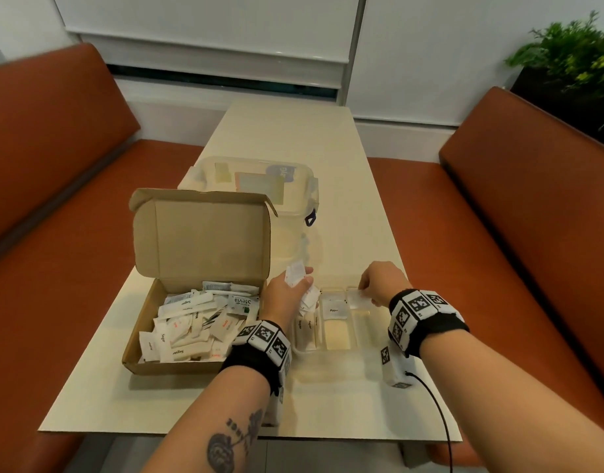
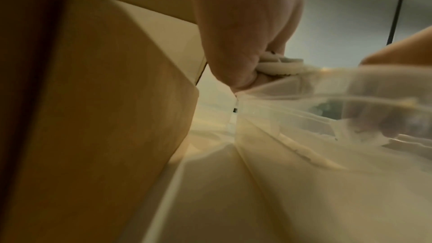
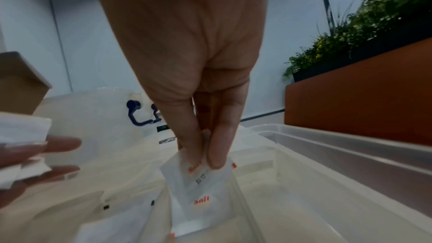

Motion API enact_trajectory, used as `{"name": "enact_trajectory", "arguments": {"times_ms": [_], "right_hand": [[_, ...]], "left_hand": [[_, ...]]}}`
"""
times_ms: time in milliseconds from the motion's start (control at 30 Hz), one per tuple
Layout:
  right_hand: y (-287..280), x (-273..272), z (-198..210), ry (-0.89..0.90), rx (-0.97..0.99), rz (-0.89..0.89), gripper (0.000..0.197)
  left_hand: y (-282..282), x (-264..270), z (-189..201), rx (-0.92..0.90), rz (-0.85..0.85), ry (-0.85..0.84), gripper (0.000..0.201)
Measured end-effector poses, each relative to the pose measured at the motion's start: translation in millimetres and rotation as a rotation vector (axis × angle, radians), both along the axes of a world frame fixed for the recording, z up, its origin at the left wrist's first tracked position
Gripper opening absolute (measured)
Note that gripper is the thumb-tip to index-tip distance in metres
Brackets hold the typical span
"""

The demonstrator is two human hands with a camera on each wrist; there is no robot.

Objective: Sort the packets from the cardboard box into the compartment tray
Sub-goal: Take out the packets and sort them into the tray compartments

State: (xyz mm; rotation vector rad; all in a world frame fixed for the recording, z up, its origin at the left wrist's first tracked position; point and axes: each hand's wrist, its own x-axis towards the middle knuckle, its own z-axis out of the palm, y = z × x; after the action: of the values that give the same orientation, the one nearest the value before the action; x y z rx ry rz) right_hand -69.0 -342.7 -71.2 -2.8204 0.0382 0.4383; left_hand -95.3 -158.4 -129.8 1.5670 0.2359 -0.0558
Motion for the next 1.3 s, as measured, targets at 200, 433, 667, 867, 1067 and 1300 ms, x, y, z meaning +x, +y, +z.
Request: {"name": "enact_trajectory", "arguments": {"times_ms": [200,433,667,867,1067,1300], "right_hand": [[9,5,0,0.048,-0.085,-0.008,0.023],[13,7,-2,0.135,-0.097,-0.037,0.028],[12,7,-5,0.138,-0.163,0.009,0.030],[11,6,-7,0.077,-0.209,0.037,0.027],[7,5,-7,0.033,-0.159,0.040,0.025],[32,-5,1,-0.086,0.425,-0.037,0.019]], "left_hand": [[1,-1,1,0.017,-0.009,-0.002,0.017],[3,-1,0,0.023,-0.030,-0.008,0.017],[3,-2,1,0.040,-0.042,-0.019,0.018],[3,-2,1,0.046,-0.040,-0.021,0.019],[4,-1,2,0.036,-0.039,-0.009,0.020],[-2,4,5,-0.034,0.026,0.014,0.013]]}}
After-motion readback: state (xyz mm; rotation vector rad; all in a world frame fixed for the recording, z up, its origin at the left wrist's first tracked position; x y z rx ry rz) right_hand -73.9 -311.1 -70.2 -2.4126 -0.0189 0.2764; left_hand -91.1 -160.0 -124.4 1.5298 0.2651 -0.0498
